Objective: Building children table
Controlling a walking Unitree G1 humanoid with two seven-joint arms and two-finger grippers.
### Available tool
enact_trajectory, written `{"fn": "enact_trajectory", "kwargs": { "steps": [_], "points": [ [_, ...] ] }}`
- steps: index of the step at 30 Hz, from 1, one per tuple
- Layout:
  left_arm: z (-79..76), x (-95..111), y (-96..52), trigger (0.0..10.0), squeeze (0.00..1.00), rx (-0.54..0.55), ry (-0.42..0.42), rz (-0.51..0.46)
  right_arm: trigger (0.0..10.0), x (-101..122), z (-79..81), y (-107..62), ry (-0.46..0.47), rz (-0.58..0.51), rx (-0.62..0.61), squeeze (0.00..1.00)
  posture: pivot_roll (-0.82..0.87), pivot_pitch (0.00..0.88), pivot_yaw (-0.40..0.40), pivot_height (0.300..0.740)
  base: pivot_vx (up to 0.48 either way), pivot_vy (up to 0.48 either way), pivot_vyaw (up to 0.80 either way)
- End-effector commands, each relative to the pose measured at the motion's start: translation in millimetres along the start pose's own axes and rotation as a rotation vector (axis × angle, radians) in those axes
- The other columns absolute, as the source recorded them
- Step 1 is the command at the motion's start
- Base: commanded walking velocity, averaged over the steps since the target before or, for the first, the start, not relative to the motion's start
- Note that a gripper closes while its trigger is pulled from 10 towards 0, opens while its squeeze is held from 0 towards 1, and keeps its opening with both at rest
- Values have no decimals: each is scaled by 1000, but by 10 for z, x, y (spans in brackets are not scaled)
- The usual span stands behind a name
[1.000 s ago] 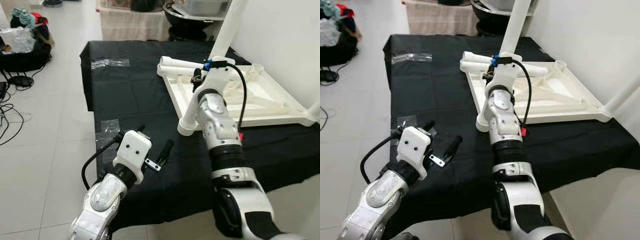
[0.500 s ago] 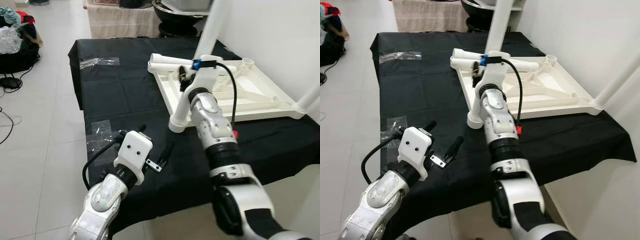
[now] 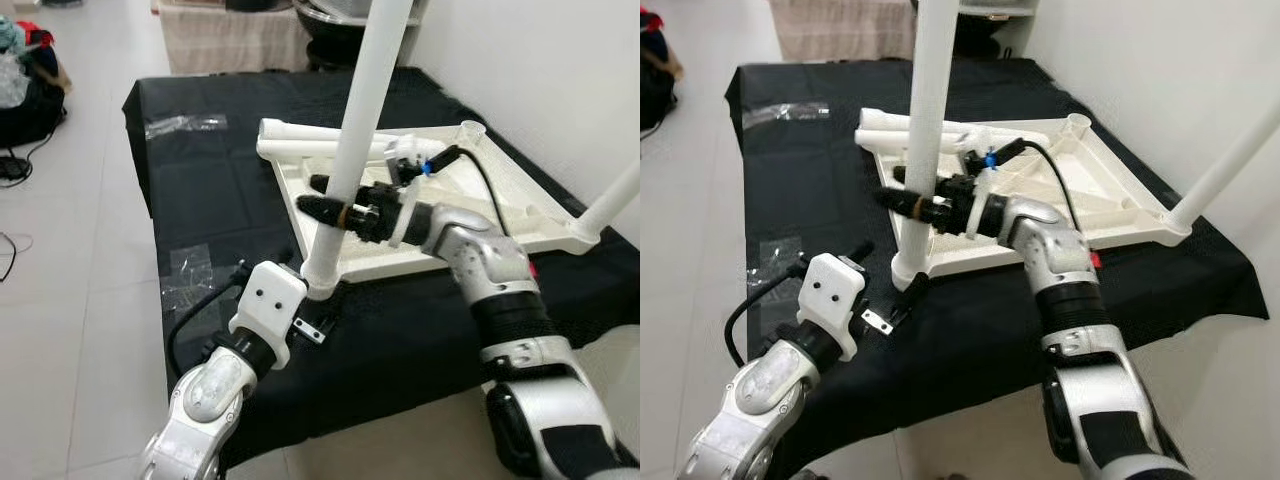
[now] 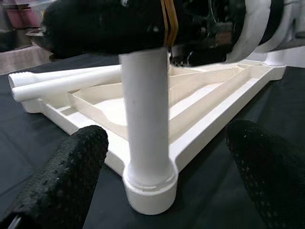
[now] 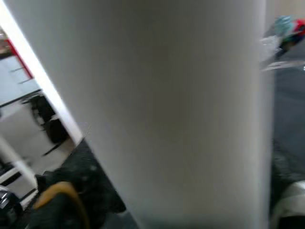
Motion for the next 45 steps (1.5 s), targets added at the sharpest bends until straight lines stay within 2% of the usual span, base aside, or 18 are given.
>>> {"fn": "enact_trajectory", "kwargs": {
  "steps": [1,2,4,6,10,11,13,14,22,27,28,29,31,32,34,35,42,45],
  "points": [
    [-11,-23,-10,10000,0,-5,-4,6,10000,32,9,18,-18,4,29,1000,85,90,-127,740,0,0,0],
    [-8,-22,-11,10000,0,-4,-4,6,10000,41,36,29,-18,1,62,0,87,91,-128,740,0,0,0],
    [-2,-23,-20,10000,0,-1,-2,8,10000,122,131,61,-32,-23,178,0,86,96,-129,740,0,0,0],
    [-1,-24,-22,10000,0,0,-2,8,10000,150,149,76,-36,-29,204,0,86,96,-129,740,0,0,0],
    [-2,-23,-20,10000,0,2,-4,8,10000,180,104,159,-74,-20,177,0,85,98,-130,740,0,0,0],
    [-4,-22,-19,10000,0,2,-5,7,9333,178,67,196,-106,-5,142,0,86,99,-130,740,0,0,0],
    [-5,-21,-18,10000,0,2,-5,7,9333,176,43,218,-127,5,118,0,86,99,-130,740,0,0,0],
    [-3,-22,-19,10000,0,3,-4,7,0,166,4,243,-142,8,65,0,86,99,-130,740,0,0,0],
    [3,-21,-20,10000,0,5,-5,7,0,138,-73,233,-136,-2,-65,0,83,102,-128,740,0,0,0],
    [4,-21,-16,10000,0,4,-5,6,0,119,-207,210,-118,4,-266,0,81,101,-126,740,0,0,0],
    [6,-20,-12,10000,0,3,-4,6,0,115,-298,199,-99,10,-406,0,79,101,-125,740,0,0,0],
    [6,-20,-12,10000,0,3,-4,6,0,115,-298,199,-99,10,-406,0,79,101,-125,740,0,0,0],
    [6,-18,-6,10000,0,3,-4,5,0,67,-462,138,-96,64,-668,0,79,101,-124,740,0,0,0],
    [6,-18,-6,10000,0,3,-4,5,0,67,-462,138,-96,64,-668,0,79,101,-124,740,0,0,0],
    [-4,-19,0,10000,0,-1,-6,4,0,7,-609,-64,-120,139,-1012,0,76,101,-122,740,0,0,0],
    [-6,-19,1,10000,0,-2,-6,4,0,3,-630,-133,-133,153,-1113,0,76,101,-122,740,0,0,0],
    [-1,-15,5,10000,0,0,-4,2,0,-24,-492,-239,-75,146,-1411,0,75,102,-124,740,0,0,0],
    [-3,-15,6,10000,0,1,-5,2,0,-68,-459,-230,-32,149,-1443,0,77,102,-126,740,0,0,0]
  ]
}}
Point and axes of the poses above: a point about 5 cm out from each wrist's last joint towards the gripper, its own y axis pointing out of the wrist towards the gripper, its own x axis along the axis of the wrist's last joint, z = x × y, the point moved 2 cm from there along y, pointing out of the wrist towards the gripper, and after that the axes turned 12 degrees about -y, right-handed, at the moved point
